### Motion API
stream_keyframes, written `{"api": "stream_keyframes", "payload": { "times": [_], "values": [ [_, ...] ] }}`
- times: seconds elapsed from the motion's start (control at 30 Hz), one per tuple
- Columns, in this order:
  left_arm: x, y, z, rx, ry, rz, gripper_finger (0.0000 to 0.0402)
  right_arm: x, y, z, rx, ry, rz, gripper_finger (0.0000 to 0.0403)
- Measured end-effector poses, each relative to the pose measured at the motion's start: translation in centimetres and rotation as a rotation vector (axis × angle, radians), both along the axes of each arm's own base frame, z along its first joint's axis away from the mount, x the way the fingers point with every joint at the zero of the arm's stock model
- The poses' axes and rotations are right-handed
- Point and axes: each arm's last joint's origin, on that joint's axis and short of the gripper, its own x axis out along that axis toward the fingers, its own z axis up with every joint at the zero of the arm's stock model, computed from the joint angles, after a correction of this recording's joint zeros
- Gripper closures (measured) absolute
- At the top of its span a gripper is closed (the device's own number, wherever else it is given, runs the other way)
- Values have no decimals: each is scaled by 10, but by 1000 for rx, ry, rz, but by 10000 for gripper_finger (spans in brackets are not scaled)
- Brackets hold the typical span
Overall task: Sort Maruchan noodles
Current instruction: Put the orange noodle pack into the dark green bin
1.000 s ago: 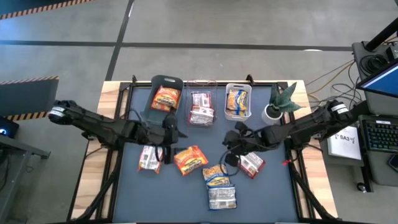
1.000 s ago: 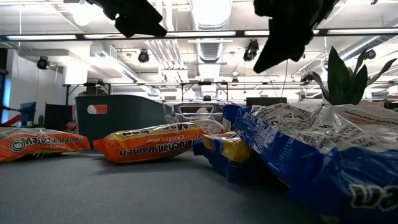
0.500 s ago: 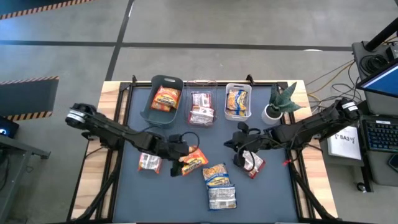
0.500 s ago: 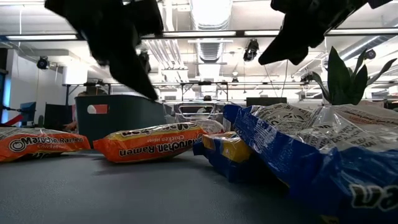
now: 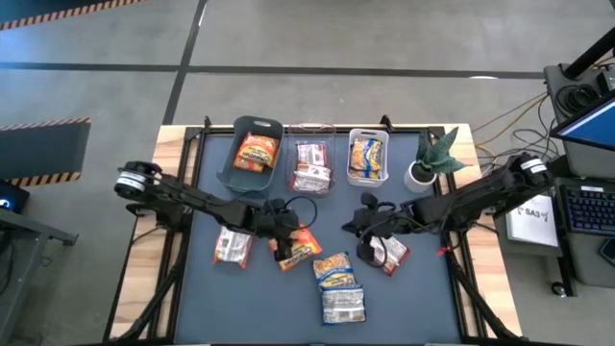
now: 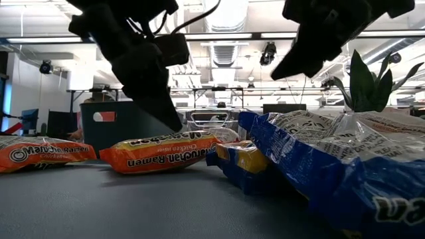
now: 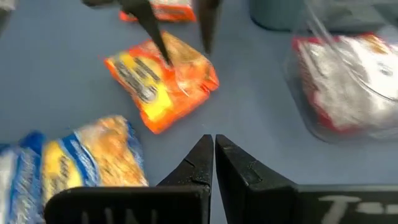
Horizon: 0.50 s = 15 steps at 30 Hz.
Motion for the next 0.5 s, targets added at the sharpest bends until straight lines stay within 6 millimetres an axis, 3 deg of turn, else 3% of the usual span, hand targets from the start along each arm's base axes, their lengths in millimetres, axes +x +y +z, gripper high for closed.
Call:
{"api": "stream_keyframes", "payload": {
  "times": [0.17,0.33,0.5],
  "values": [
    [0,4,2,-2,9,0,183,16,3,-8,37,-60,19,394],
    [-6,-5,26,-80,33,-79,192,37,-2,-16,102,-86,-53,394],
    [-21,-13,31,-62,95,-123,209,61,-7,-23,169,-56,-91,394]
  ]
}}
